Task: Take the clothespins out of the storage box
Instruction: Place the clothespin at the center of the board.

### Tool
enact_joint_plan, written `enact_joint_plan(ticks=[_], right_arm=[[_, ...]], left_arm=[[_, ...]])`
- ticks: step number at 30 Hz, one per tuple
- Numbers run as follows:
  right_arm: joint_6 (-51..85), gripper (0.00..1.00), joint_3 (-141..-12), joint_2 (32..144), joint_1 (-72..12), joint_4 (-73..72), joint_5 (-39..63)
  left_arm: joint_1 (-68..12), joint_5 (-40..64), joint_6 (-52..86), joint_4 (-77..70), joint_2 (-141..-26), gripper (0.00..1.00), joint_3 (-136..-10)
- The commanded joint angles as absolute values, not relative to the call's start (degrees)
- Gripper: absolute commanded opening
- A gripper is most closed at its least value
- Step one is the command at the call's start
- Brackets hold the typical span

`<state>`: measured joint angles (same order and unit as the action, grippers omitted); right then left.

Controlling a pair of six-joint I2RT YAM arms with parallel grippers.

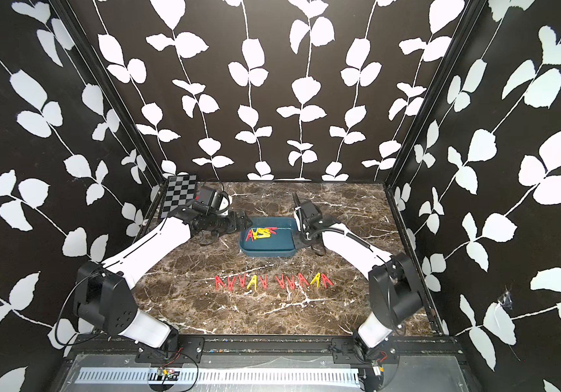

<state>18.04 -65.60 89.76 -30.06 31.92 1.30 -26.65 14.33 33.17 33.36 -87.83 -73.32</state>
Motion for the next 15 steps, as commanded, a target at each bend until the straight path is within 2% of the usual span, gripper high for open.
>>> enact_joint_plan(ticks=[1, 9, 15], right_arm=[[21.8, 0.0, -61.56, 84.73, -28.83, 35.18, -1.94], [26.06, 0.0, -52.28, 75.93, -24.8, 41.6, -4.01], [29.09, 0.0, -49.21, 74.93, -23.12, 45.71, -3.35]], left_arm=[[-27.31, 16.28, 32.18, 31.95, -87.69, 0.99, -73.98], [-27.51, 17.56, 31.99, 32.08, -89.2, 0.99, -75.51], [-27.53, 17.92, 32.48, 31.93, -90.0, 0.99, -75.61]])
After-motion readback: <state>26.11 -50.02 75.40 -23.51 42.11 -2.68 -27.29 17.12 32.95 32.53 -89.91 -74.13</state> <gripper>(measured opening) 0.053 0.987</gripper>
